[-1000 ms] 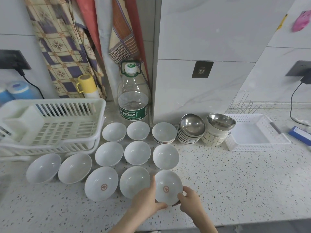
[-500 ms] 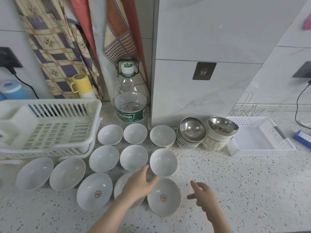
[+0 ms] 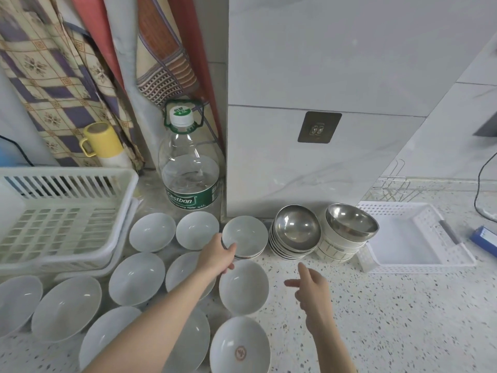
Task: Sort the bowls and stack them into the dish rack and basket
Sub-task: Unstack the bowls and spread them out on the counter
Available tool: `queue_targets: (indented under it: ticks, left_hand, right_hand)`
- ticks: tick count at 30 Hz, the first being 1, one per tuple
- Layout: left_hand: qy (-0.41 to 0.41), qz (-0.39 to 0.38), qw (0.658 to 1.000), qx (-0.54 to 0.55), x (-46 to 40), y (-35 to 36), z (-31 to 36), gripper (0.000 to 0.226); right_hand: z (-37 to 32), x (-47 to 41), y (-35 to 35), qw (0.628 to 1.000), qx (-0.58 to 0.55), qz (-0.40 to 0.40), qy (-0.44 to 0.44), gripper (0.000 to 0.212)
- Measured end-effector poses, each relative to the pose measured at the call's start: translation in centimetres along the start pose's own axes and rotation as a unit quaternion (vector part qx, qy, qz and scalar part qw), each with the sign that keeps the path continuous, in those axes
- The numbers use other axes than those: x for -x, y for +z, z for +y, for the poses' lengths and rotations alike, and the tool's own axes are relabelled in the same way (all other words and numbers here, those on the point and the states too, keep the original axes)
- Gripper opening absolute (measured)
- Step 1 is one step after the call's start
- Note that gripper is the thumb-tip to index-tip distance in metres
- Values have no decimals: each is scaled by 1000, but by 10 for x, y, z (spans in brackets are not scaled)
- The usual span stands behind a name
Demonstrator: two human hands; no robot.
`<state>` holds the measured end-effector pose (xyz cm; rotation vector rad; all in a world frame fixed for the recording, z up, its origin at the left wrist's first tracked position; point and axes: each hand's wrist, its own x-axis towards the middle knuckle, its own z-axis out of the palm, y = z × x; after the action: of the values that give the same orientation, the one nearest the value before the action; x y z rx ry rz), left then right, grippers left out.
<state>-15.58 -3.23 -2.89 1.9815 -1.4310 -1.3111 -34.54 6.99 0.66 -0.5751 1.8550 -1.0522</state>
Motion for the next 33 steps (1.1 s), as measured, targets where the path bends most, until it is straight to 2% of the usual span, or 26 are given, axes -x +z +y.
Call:
queue_targets:
  ticks: [3, 8, 16, 25, 29, 33]
  left_hand:
    - [5, 6, 1000, 9, -9, 3, -1, 27]
    - [40, 25, 998, 50, -17, 3, 2, 44]
    - [64, 19, 994, 88, -14, -3, 4, 56]
    - [68, 17, 980, 185, 9, -13, -4, 55]
    - [57, 20, 966, 252, 25, -19, -11, 57]
    - [38, 19, 943, 331, 41, -25, -14, 54]
  right_hand:
    - [-8, -13, -1, 999, -24, 36, -10, 45]
    - [-19, -30, 6, 998, -26, 60, -10, 58]
    - [-24, -40, 18, 995, 16, 93, -12, 57]
    - [-34, -42, 18, 994, 1, 105, -32, 56]
    - [-41, -38, 18, 992, 14, 111, -58, 55]
    - [-46, -26, 13, 986, -53, 110, -114, 61]
